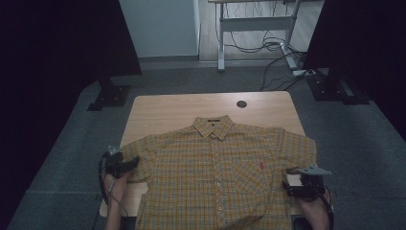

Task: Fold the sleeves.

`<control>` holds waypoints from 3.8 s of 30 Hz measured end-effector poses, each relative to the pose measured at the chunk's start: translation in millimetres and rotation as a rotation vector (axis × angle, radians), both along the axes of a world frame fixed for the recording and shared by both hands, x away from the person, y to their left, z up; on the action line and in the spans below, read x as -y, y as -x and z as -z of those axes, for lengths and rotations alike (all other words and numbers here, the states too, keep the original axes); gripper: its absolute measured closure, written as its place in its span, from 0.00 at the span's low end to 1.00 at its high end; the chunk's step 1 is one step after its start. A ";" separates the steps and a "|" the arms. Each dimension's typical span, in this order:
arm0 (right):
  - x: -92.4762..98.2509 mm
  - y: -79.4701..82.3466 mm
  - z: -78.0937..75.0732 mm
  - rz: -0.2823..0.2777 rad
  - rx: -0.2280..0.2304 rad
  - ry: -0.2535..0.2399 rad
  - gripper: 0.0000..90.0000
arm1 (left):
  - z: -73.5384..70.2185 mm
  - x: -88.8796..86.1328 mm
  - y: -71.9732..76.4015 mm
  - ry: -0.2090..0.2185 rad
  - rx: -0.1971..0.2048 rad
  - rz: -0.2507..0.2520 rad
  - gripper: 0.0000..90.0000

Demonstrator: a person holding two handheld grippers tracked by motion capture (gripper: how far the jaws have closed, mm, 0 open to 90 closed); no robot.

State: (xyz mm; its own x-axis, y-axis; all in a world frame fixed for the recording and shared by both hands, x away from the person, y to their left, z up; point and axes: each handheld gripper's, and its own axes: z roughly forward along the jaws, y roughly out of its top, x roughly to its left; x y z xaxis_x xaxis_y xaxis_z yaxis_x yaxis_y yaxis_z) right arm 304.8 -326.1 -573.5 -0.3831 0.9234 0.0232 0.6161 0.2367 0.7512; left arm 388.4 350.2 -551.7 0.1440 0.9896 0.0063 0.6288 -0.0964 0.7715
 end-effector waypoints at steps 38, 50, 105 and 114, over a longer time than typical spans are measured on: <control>-0.2 -0.1 0.0 0.000 0.000 0.002 0.06 | -35.4 38.4 12.0 0.125 0.122 0.117 0.97; -0.3 0.0 0.0 -0.003 -0.001 0.003 0.06 | -59.2 87.4 9.7 0.096 0.137 0.228 0.96; -0.5 0.0 0.0 -0.013 0.001 0.003 0.05 | -76.7 109.7 -9.0 0.032 0.095 0.238 0.35; -0.6 0.0 0.0 -0.013 0.001 0.003 0.05 | -74.2 71.1 -10.4 0.013 0.094 0.131 0.23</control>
